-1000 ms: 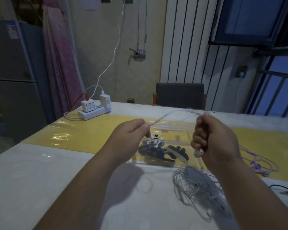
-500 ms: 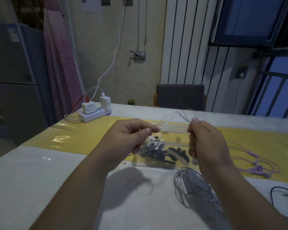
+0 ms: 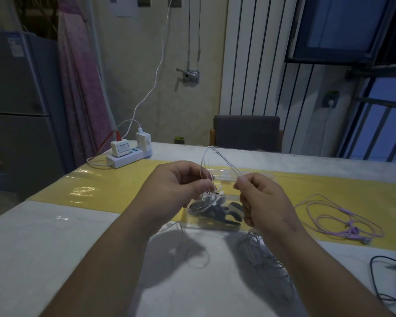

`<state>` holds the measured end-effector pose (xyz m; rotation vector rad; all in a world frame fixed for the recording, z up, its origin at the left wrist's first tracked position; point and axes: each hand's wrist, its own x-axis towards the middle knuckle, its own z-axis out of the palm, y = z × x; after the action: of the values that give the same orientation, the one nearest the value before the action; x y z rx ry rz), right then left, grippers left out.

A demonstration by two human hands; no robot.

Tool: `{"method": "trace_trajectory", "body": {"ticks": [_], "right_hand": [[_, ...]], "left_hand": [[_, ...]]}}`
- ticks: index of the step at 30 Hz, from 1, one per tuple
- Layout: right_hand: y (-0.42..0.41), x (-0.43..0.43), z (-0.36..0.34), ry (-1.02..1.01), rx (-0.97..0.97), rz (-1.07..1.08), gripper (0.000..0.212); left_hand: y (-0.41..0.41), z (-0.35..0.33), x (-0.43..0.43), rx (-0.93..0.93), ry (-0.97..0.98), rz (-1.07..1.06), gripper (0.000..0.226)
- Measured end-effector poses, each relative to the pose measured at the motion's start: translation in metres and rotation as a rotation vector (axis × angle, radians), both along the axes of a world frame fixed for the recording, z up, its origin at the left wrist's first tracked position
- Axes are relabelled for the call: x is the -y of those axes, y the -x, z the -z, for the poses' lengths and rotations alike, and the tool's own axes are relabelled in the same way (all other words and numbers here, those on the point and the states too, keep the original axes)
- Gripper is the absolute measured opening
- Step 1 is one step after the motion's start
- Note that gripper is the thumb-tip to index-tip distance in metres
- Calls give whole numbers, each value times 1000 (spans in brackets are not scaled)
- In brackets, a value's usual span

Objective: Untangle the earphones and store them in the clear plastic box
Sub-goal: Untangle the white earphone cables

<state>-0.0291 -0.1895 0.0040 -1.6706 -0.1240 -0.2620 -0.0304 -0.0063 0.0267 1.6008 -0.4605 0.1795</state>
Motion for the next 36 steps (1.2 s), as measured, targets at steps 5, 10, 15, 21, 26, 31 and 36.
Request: {"method": "trace_trajectory", "body": {"ticks": [5,10,15,21,26,31,36], "right_hand": [[2,-2,-1,-4,-20,-3,31],[2,0,-3,-62,-16,37,32],[-1,1,-1,-44,-7,66,34],[1,2,-5,-93,-1,122,35],[3,2,-6,-87,-17,103,33],[2,1,-4,-35,-33,63,33],[10,-4,-9,-33,-92,-126,8]], "left_hand": [[1,0,1,-17,76,76,3],[1,-1,-2,-71,56,98,29],[5,-2,1,-183,63,154,26],[6,-2,-3,-260,-74,204,26],[6,1,-2,-278,55,289,7],[3,0,-2,-253,222,262,5],[2,-3,1,-197,279,139,10]]}}
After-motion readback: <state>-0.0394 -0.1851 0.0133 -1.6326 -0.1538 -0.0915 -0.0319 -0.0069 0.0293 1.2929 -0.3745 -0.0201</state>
